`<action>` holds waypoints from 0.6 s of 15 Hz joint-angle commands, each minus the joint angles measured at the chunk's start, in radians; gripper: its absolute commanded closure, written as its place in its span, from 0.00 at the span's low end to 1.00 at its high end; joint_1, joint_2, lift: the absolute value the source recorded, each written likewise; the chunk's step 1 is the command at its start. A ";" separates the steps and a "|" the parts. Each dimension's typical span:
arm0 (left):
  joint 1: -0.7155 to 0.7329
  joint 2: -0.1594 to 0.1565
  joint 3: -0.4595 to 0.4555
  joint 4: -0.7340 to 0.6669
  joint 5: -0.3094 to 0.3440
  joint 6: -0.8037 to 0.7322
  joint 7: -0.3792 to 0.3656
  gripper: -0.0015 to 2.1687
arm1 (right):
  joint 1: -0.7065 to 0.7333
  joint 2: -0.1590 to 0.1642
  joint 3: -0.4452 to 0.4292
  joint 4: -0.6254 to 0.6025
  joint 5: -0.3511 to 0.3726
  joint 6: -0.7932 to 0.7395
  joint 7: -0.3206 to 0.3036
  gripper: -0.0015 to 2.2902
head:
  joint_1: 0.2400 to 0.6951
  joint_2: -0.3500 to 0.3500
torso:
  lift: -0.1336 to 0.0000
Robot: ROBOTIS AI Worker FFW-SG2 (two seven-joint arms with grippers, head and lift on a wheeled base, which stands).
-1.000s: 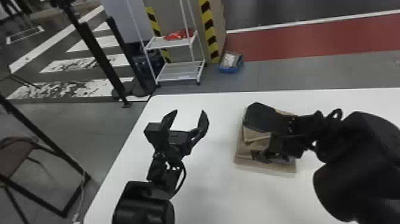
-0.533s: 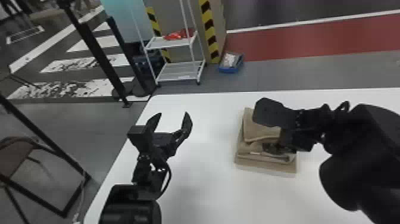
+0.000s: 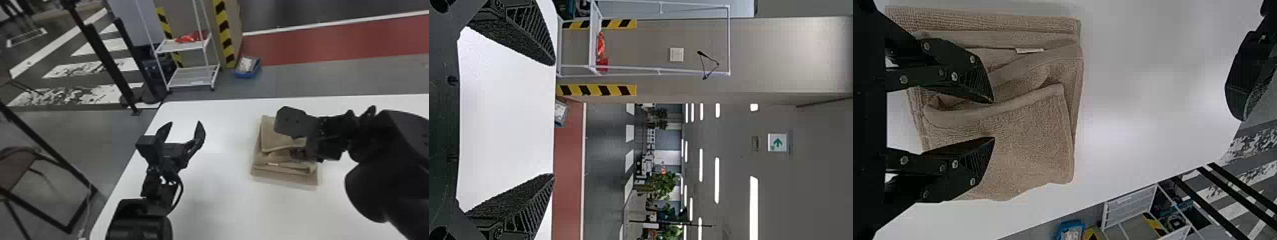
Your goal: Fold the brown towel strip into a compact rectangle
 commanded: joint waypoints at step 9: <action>-0.016 0.000 -0.007 0.015 -0.001 0.003 0.000 0.04 | -0.005 -0.006 -0.056 -0.168 -0.099 0.068 0.063 0.71 | 1.00 1.00 | 0.08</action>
